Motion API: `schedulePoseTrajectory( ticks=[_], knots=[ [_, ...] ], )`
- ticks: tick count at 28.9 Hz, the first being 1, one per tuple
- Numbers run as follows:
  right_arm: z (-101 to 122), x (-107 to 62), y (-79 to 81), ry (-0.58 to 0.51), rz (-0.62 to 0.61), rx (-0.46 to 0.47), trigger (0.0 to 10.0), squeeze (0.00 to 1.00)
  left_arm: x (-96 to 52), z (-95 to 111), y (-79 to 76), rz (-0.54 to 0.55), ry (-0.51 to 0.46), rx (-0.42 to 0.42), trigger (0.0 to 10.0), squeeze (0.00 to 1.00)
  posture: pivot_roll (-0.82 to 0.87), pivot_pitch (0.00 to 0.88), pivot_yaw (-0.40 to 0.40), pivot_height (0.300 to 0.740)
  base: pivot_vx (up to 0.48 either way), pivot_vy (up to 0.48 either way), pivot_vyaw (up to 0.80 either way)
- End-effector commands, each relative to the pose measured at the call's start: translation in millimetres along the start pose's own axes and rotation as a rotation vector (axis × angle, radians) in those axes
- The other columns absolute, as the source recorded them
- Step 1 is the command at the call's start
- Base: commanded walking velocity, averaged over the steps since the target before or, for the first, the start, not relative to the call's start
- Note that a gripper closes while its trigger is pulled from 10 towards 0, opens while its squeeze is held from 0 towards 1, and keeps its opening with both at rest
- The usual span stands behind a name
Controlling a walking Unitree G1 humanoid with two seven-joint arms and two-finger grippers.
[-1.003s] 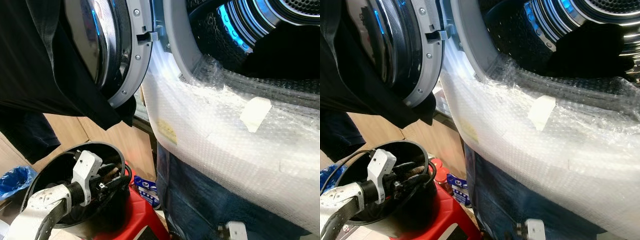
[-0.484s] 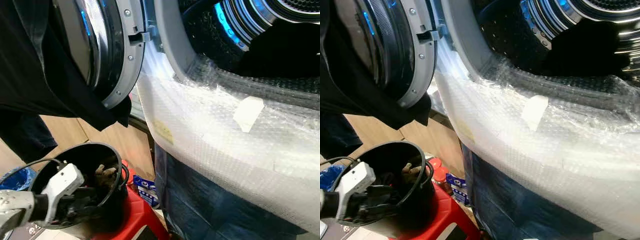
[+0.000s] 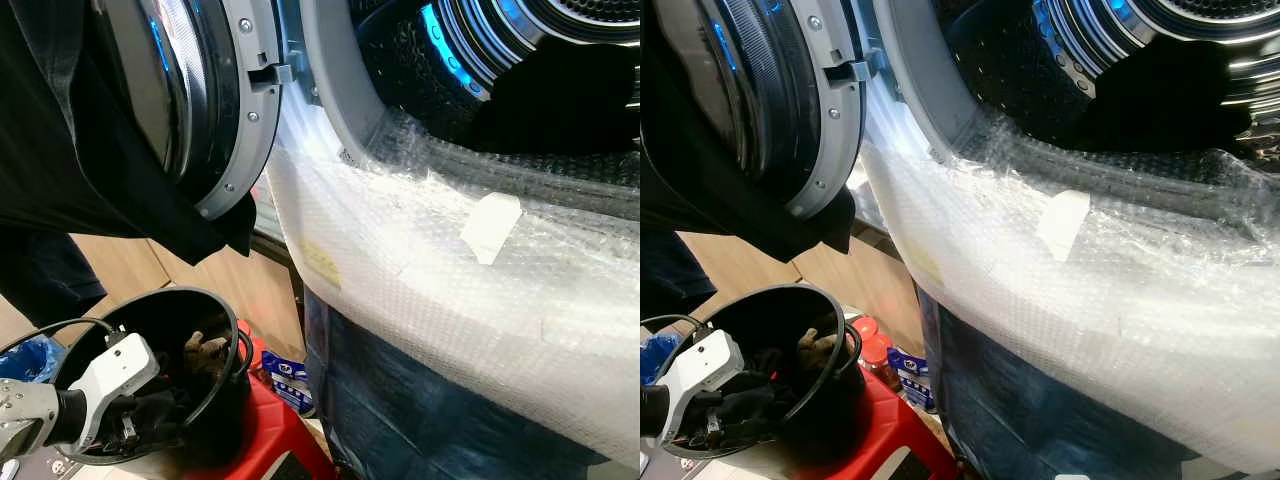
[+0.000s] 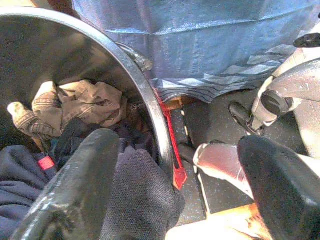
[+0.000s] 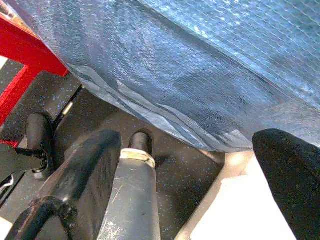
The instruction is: Clothes washing
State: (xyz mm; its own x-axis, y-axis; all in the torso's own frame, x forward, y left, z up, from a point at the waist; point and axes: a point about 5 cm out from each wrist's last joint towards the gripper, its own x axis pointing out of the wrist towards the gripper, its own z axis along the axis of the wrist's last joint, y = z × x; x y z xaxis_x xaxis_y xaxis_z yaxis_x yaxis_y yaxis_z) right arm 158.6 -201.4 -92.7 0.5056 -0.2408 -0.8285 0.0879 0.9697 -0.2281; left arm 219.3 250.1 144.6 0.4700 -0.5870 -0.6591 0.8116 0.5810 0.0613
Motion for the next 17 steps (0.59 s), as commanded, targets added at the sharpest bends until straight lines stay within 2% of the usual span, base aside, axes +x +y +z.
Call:
schedulePoseTrajectory(
  ticks=[1,4,8,11,14,15,16,17],
  knots=[
    [-0.4,-0.5,5.6,0.008,0.014,0.003,10.0,0.0,-7.3,-2.0,3.9,0.003,0.056,0.016,10.0,1.0,0.13,0.093,0.116,0.74,0.0,0.0,0.0],
    [0.7,-0.5,7.3,0.006,0.021,0.002,10.0,0.0,-10.1,-5.6,4.6,0.007,0.1,0.035,10.0,1.0,0.13,0.09,0.116,0.74,0.0,0.0,0.0],
    [-0.5,-1.1,12.3,0.014,0.041,-0.019,10.0,0.0,-14.8,-13.6,13.5,0.067,0.219,0.099,10.0,1.0,0.13,0.088,0.119,0.74,0.0,0.0,0.0],
    [-0.4,-1.2,12.8,0.013,0.041,-0.015,10.0,0.0,-14.7,-14.3,15.6,0.077,0.236,0.113,10.0,1.0,0.13,0.088,0.12,0.74,0.0,0.0,0.0],
    [-0.2,-1.4,14.0,0.01,0.045,-0.001,10.0,0.0,-10.5,-23.7,18.2,0.092,0.301,0.153,10.0,1.0,0.13,0.089,0.122,0.74,0.0,0.0,0.0],
    [-0.2,-1.4,14.2,0.01,0.046,-0.004,10.0,0.0,-9.5,-27.9,19.6,0.102,0.324,0.161,10.0,0.87,0.13,0.089,0.122,0.74,0.0,0.0,0.0],
    [-0.2,-1.4,14.3,0.01,0.048,-0.006,10.0,0.0,-8.9,-31.5,21.4,0.116,0.351,0.176,10.0,0.53,0.13,0.089,0.122,0.74,0.0,0.0,0.0],
    [-0.3,-1.4,14.6,0.011,0.051,-0.006,10.0,0.0,-9.0,-35.2,23.2,0.13,0.382,0.189,10.0,0.0,0.13,0.089,0.122,0.74,0.0,0.0,0.0]
  ],
)
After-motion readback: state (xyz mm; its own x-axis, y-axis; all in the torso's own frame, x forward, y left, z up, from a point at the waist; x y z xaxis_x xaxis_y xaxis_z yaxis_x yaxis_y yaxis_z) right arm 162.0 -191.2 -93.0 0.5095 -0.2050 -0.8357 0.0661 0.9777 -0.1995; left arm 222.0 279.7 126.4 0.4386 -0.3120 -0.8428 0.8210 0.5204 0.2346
